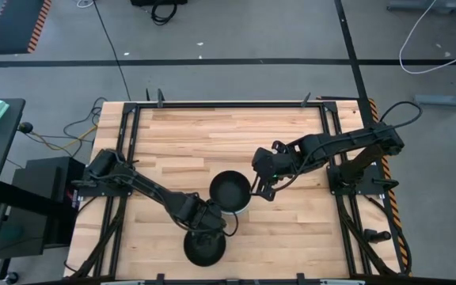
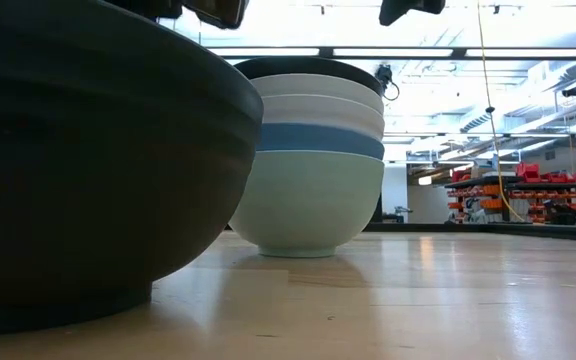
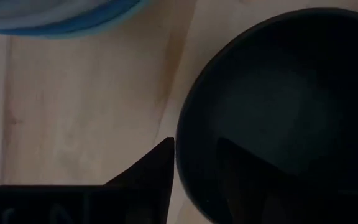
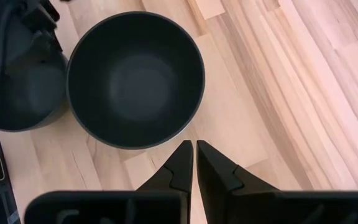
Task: Nest bowls inside each other
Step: Stack the black bowl on the stacked black bowl
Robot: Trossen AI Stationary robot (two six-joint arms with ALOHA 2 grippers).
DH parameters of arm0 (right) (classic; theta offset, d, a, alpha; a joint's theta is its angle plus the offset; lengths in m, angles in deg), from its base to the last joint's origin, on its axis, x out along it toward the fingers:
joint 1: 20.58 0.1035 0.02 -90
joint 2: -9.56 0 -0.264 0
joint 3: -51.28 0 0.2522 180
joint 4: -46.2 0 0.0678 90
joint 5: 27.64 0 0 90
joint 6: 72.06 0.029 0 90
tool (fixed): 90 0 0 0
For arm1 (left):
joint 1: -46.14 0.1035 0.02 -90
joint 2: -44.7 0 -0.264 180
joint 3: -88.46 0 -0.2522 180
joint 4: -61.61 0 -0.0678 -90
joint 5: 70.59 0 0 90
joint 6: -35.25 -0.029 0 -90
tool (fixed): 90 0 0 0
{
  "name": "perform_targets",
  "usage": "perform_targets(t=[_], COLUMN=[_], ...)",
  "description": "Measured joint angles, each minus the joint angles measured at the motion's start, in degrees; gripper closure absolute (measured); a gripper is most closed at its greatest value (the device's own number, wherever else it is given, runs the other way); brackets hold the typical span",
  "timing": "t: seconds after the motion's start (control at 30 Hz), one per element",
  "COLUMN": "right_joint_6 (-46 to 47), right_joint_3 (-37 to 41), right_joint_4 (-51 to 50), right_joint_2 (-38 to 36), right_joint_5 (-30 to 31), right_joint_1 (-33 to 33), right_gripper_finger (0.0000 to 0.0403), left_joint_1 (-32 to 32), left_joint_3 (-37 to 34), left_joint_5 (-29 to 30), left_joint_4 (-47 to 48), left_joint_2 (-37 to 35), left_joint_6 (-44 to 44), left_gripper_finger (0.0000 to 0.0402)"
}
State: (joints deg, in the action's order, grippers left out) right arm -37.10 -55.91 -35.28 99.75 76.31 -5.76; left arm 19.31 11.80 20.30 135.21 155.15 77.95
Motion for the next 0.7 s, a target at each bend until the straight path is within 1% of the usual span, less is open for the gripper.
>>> perform_targets(t=[0.27,0.47,0.6,0.7], right_joint_6=[0.01,0.00,-0.02,-0.07], right_joint_3=[0.07,0.09,0.09,0.09], right_joint_4=[0.01,0.04,0.04,0.04], right_joint_2=[0.02,0.02,0.02,0.02], right_joint_5=[0.01,0.00,0.00,0.00], right_joint_1=[-0.01,-0.01,0.02,0.02], right_gripper_finger=[0.0373,0.0373,0.0373,0.0373], left_joint_1=[1.41,2.96,3.29,3.23], left_joint_3=[-0.02,-0.02,0.04,0.02], left_joint_5=[-2.86,-3.62,-3.90,-4.27], left_joint_4=[-0.19,-0.42,-0.40,-0.32], left_joint_2=[3.96,6.30,7.32,7.33], left_joint_6=[-2.50,-4.55,-5.95,-5.88], left_gripper_finger=[0.0270,0.0269,0.0283,0.0304])
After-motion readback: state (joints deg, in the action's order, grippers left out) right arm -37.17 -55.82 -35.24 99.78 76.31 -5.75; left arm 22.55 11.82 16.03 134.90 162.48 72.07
